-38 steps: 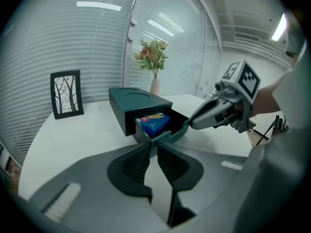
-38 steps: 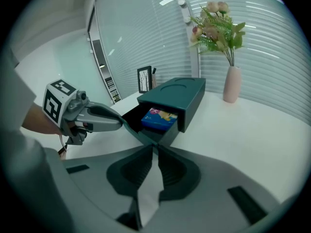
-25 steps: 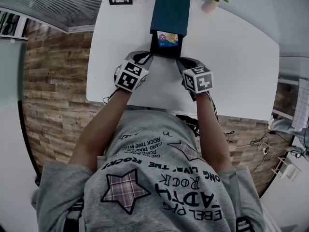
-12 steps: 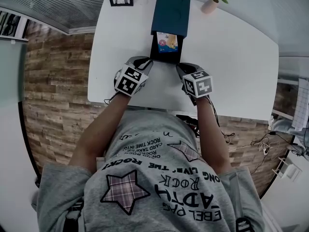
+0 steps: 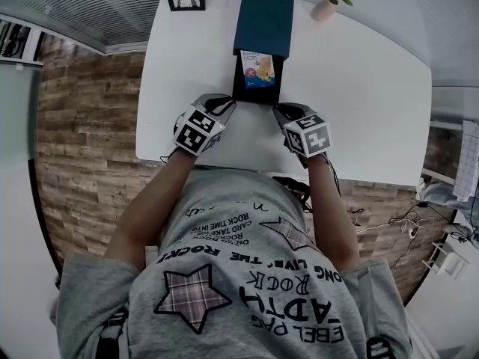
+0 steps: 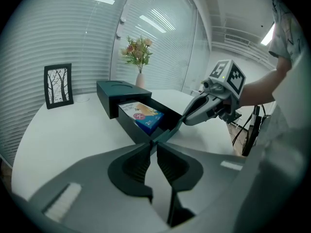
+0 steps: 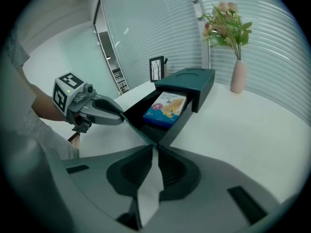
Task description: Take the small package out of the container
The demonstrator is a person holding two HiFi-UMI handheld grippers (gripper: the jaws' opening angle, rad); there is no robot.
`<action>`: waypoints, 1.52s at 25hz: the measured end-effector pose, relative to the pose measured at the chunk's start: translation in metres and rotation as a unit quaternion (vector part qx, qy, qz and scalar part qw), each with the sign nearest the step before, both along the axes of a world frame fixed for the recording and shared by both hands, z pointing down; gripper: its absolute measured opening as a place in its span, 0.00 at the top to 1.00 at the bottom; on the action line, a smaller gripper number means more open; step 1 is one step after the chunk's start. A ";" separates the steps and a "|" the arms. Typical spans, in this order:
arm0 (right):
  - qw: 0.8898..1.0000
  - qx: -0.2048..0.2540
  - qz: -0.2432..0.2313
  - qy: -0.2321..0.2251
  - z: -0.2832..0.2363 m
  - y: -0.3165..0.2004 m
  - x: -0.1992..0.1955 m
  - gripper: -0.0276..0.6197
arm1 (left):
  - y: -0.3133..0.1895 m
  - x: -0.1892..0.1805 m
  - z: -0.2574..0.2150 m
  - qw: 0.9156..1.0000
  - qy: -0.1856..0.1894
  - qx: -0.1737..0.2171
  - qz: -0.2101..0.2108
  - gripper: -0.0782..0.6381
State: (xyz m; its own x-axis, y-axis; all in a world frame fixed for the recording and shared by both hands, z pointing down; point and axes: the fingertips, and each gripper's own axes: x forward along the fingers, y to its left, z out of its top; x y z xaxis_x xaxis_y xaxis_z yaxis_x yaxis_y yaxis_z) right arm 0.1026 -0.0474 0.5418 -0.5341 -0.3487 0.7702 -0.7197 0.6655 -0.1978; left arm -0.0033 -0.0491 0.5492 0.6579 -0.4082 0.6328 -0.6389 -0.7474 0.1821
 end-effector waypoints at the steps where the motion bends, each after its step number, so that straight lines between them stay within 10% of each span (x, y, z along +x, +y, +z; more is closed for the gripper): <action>1: 1.000 -0.001 -0.004 0.002 0.000 0.001 0.000 0.89 | 0.001 0.000 0.000 1.000 0.002 -0.003 0.001 0.82; 38: 0.989 -0.065 -0.123 0.047 0.000 0.065 -0.002 0.89 | 0.065 0.001 -0.003 0.989 0.053 -0.075 0.121 0.82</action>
